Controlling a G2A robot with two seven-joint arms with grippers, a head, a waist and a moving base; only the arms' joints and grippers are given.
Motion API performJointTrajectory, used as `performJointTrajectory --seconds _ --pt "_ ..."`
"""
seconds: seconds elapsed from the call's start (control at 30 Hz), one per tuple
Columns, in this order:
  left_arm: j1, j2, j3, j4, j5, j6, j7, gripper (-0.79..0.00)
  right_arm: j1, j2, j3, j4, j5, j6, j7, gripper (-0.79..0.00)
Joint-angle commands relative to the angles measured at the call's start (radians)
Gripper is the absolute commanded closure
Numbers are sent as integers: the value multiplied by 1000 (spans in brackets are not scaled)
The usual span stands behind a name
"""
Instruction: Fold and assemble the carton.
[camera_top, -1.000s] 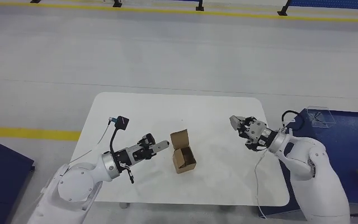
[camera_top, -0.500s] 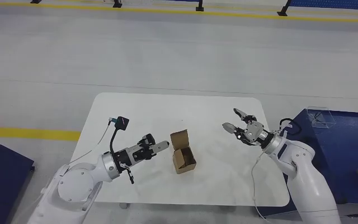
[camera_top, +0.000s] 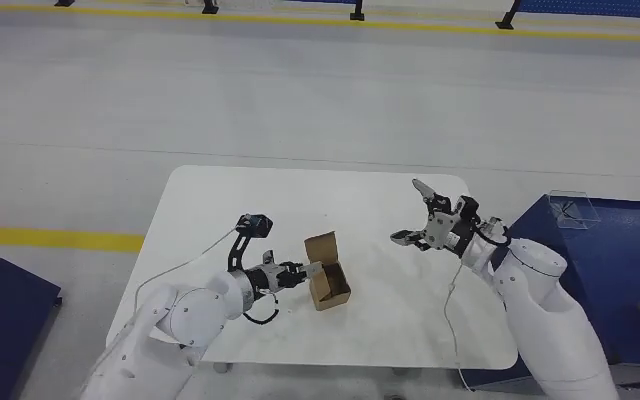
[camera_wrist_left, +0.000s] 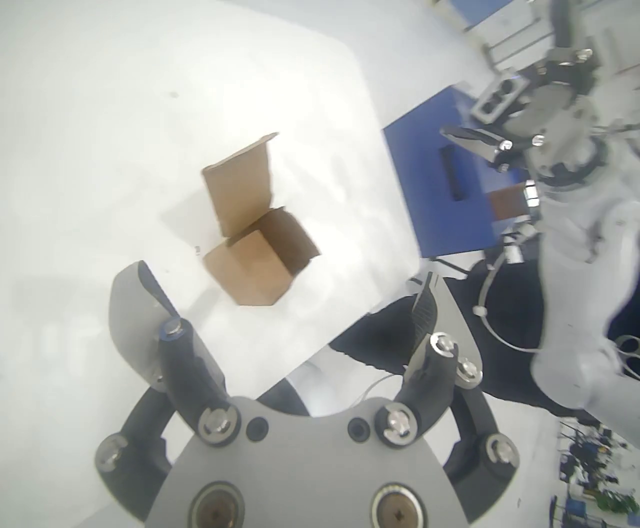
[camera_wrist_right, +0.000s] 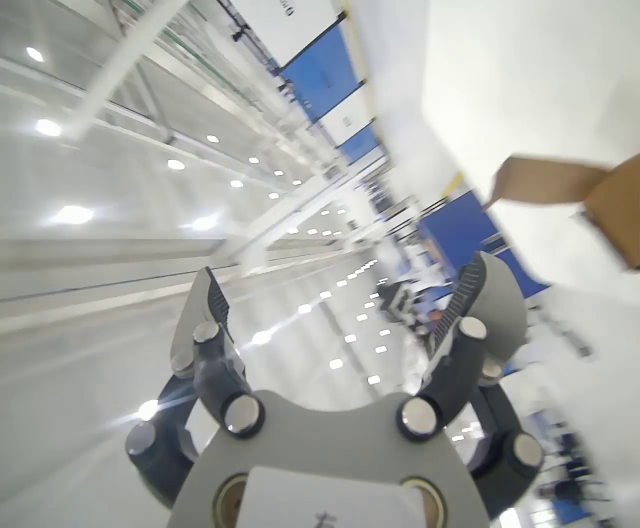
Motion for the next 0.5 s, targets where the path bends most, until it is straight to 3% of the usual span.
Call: performJointTrajectory --seconds 0.0,0.2,0.27,0.37,0.47 --pt "-59 -15 79 55 89 90 -18 -785 45 5 -66 41 -287 -28 45 -785" --pt "-175 -56 219 167 155 188 -121 -785 56 8 -93 53 -379 -43 57 -785" --pt "-200 -68 247 210 167 214 -129 -785 69 19 -142 42 -544 -87 133 -785" --pt "-238 -88 288 267 179 241 -147 -785 82 24 -224 45 -782 -157 139 -785" --pt "-274 -107 331 319 201 267 -173 -785 111 22 -295 71 -909 -153 204 -785"
